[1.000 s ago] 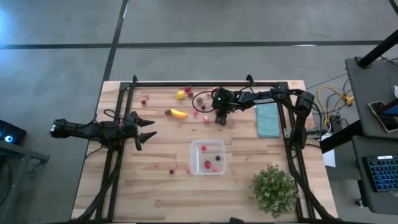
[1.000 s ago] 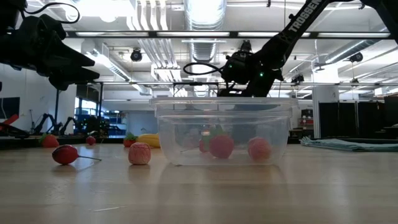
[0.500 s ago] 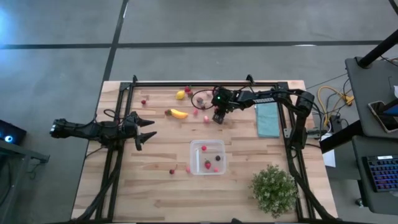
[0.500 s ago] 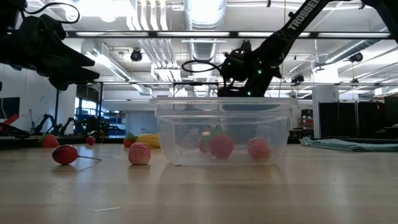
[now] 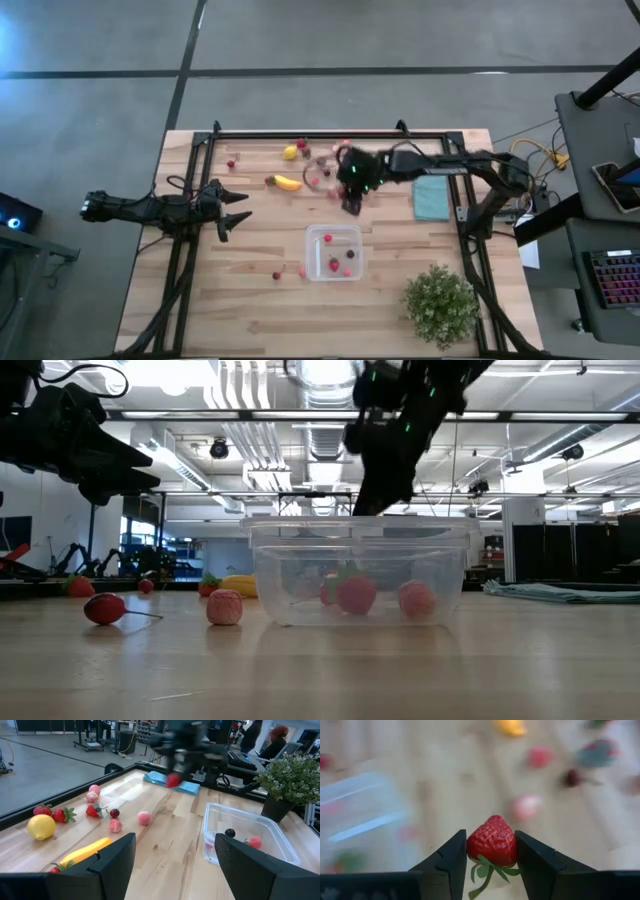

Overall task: Pick and placing Produce into tupperware
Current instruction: Put the red strawberry into the transparent bin, then put the pink peach into the transparent bin

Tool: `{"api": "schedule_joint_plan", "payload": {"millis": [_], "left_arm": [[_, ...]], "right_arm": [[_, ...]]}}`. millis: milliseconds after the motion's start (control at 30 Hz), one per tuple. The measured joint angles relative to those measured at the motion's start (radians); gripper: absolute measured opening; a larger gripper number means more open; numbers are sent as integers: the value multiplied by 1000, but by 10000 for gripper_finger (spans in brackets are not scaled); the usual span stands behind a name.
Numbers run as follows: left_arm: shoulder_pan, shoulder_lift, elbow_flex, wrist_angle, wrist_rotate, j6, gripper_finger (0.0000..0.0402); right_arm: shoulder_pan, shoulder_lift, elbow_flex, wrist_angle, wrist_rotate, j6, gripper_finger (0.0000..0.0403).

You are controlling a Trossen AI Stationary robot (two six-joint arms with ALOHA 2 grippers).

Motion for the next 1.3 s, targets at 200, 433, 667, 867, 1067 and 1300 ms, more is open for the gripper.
{"api": "schedule_joint_plan", "payload": {"millis": [200, 433, 667, 867, 1067, 1300], "left_arm": [[0, -1, 0, -1, 0, 0, 258], [0, 2, 0, 0, 1, 0, 258], [0, 0, 0, 1, 0, 0, 258], [0, 0, 0, 1, 0, 0, 258], [0, 0, 0, 1, 0, 0, 258], [0, 0, 0, 0, 0, 0, 258]], "right_arm": [[283, -52, 0, 46, 126, 266, 141], [463, 78, 38, 60, 277, 500, 145], [459, 221, 168, -29, 319, 583, 208], [442, 238, 290, -177, 390, 607, 269], [361, 106, 371, -243, 601, 590, 281], [62, -88, 371, -325, 673, 551, 275]]}}
